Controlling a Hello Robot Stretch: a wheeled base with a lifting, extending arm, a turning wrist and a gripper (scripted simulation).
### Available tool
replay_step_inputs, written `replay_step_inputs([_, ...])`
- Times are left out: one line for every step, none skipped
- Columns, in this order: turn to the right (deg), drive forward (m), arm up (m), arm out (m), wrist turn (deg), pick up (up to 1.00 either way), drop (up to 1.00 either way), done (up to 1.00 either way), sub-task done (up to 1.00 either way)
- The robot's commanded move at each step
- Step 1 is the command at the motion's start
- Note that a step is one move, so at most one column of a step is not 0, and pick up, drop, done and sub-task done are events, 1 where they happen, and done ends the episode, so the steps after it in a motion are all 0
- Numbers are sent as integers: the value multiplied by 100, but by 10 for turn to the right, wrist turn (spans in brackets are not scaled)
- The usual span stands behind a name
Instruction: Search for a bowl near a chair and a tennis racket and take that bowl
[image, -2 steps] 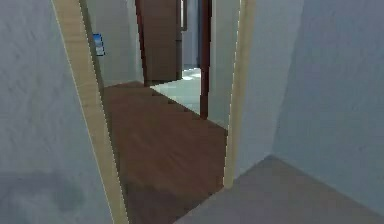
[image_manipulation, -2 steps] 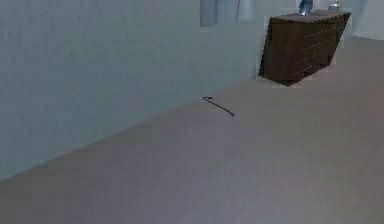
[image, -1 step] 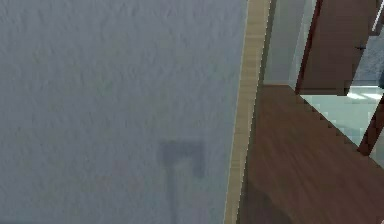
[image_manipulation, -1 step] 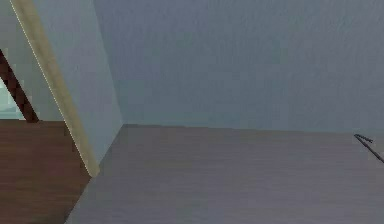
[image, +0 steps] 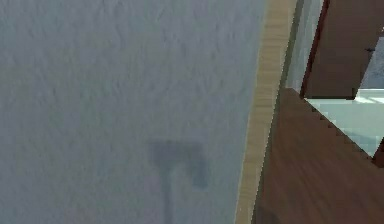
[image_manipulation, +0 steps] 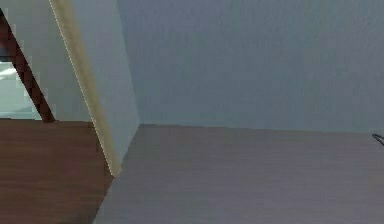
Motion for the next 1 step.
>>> replay_step_inputs([-300,0,0,0,0,0,0,0,0])
